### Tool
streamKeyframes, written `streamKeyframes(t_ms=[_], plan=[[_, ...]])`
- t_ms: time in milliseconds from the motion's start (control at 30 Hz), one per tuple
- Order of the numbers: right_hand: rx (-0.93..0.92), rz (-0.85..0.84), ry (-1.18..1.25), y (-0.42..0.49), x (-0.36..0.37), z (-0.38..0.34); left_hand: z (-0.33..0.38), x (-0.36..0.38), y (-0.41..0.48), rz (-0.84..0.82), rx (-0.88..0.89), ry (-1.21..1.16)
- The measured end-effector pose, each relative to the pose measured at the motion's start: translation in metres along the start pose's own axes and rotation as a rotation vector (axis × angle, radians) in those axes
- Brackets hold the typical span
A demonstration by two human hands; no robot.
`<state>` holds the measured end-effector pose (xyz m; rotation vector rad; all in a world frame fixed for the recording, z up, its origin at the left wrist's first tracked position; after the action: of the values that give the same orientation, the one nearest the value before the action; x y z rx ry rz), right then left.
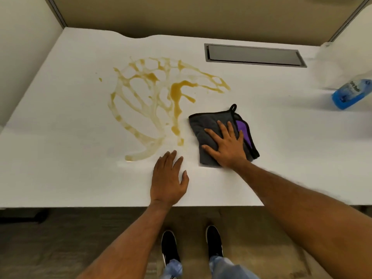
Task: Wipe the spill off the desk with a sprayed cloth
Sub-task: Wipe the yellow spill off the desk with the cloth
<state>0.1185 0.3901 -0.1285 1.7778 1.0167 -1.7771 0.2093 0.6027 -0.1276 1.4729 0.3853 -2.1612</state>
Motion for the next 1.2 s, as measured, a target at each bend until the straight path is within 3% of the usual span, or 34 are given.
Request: streamKeyframes(t_ms=[167, 267, 400, 500, 633, 767, 867, 1033, 1133, 1200], plan=[[0.146, -0.045, 0.035, 0.038, -0.001, -0.037, -0.004, 0.003, -0.001, -0.034, 0.018, -0.047], [0.023, -0.056, 0.023, 0.033, 0.001, -0.072, -0.009, 0.000, -0.007, -0.072, 0.076, -0.030], [-0.092, -0.032, -0.024, 0.003, 0.005, -0.043, -0.031, -0.009, -0.017, -0.135, 0.174, -0.003], [0.046, -0.032, 0.005, 0.013, 0.000, -0.015, -0.041, -0.009, -0.020, -0.157, 0.195, -0.018], [0.170, -0.036, 0.065, 0.057, -0.006, -0.047, -0.040, -0.006, -0.022, -0.134, 0.204, -0.044], [0.021, -0.049, 0.025, 0.057, -0.004, -0.080, -0.041, -0.008, -0.020, -0.140, 0.227, -0.029], [-0.041, -0.021, -0.005, 0.026, 0.002, -0.059, -0.041, -0.011, -0.017, -0.166, 0.241, -0.038], [0.169, -0.010, 0.039, 0.023, -0.002, -0.014, -0.040, -0.008, -0.011, -0.227, 0.309, -0.056], [0.289, -0.040, 0.101, 0.049, -0.006, -0.032, -0.040, -0.009, -0.010, -0.210, 0.311, -0.063], [0.249, -0.054, 0.109, 0.059, -0.006, -0.063, -0.039, -0.008, -0.011, -0.207, 0.302, -0.053]])
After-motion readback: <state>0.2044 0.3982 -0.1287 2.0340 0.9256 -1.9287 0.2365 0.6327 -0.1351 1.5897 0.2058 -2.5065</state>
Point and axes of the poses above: each hand's wrist, its own y-axis towards the middle knuckle, its own x-axis out of the palm, z = x × y, the point moved 7 cm from there along y, towards the middle knuckle, and after that the axes turned 5 degrees about -z, right-handed, at the moved point
